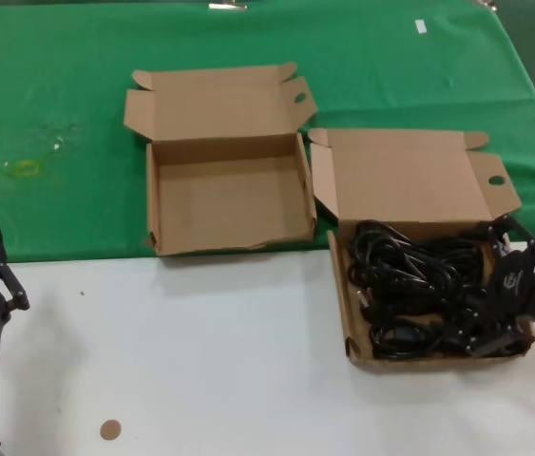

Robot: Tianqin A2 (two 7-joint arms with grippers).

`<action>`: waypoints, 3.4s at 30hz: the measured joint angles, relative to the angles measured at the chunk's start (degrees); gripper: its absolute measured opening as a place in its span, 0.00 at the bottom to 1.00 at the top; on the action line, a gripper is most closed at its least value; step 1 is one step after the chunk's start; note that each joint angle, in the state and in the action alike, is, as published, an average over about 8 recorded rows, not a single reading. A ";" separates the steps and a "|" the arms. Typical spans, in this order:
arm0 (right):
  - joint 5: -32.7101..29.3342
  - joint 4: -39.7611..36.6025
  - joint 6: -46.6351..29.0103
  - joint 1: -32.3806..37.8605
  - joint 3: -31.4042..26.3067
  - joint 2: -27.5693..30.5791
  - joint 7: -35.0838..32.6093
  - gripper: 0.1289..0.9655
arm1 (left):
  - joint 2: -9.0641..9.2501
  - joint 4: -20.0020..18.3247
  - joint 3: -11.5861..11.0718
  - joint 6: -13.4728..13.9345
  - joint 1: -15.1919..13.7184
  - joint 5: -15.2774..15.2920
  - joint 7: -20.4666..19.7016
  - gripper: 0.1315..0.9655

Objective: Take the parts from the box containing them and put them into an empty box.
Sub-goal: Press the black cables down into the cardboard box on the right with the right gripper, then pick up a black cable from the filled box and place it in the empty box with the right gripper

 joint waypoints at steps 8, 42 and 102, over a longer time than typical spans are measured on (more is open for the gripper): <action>-2.08 -1.61 -1.31 2.06 -1.30 -1.80 -1.29 0.92 | 0.00 0.00 0.00 0.00 0.00 0.00 0.00 0.01; -5.81 -3.21 -3.04 4.97 -1.95 -3.34 -1.81 0.26 | 0.00 0.00 0.00 0.00 0.00 0.00 0.00 0.01; -28.13 -13.96 -1.48 36.20 -17.21 -30.10 8.07 0.04 | 0.00 0.00 0.00 0.00 0.00 0.00 0.01 0.01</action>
